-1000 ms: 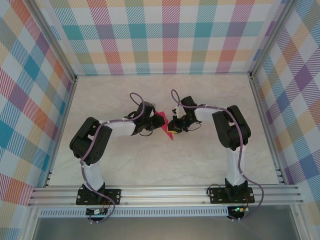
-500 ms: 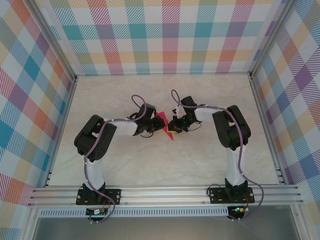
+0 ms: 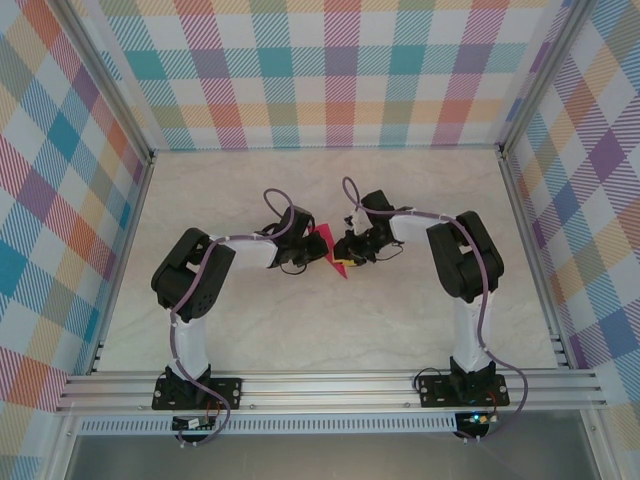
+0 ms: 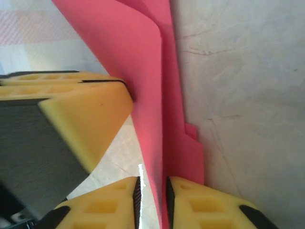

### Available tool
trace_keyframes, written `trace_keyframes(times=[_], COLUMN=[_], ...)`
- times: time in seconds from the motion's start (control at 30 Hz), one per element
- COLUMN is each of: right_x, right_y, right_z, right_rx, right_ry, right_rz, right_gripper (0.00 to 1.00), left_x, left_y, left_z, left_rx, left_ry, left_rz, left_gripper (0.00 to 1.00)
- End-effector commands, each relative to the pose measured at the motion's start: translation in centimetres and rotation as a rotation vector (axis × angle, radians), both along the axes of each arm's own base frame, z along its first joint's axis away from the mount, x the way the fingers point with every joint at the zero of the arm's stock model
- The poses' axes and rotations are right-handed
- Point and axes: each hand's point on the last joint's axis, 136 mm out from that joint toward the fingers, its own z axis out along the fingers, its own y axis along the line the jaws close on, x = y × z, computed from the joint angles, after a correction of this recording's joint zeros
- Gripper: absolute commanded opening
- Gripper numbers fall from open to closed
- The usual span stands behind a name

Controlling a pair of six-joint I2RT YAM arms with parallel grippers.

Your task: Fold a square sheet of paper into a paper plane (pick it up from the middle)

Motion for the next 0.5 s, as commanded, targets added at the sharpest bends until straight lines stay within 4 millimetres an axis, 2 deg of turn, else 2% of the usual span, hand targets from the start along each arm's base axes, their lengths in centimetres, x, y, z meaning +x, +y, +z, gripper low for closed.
trace_keyframes(times=[0.0,0.07,0.23,0.47], right_x=[0.4,0.6,0.7,-0.5], right_y=[-0.5,-1.3,-2.9,-1.8], right_z=[3.6,4.0,4.1,3.1], right_rx=[0.018,-0.005,-0.071,-0.073], right_ry=[-0.069,-0.093,-0.136,-0.138], right_rz=[-0.043,-0.085,-0.169,-0.101], right_gripper=[0.29,0.34,0.38,0.36], left_x=[-0.9,-1.0,-1.3,-1.4], left_y=[1.2,1.2,1.3,1.3], left_z=[-2.5,-2.5,-2.9,-3.3], left_rx=[0.092,0.093,0.097,0.102], left_ry=[0.065,0.069,0.087,0.112], left_rz=[0.027,0.024,0.018,0.022], left_gripper=[0.13,0.13,0.13,0.13])
